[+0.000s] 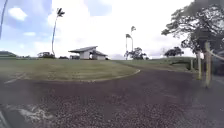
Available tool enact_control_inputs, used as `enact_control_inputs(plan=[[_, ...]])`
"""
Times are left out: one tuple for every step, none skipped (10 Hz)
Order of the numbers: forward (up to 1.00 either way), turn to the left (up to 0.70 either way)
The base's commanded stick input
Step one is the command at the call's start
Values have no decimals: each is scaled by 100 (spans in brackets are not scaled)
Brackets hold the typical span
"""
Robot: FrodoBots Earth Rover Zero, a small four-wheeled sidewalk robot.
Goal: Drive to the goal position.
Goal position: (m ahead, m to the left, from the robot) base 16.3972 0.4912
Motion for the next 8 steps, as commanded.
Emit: enact_control_inputs(plan=[[0,0],[4,0],[4,0],[4,0],[4,0],[4,0],[4,0],[4,0]])
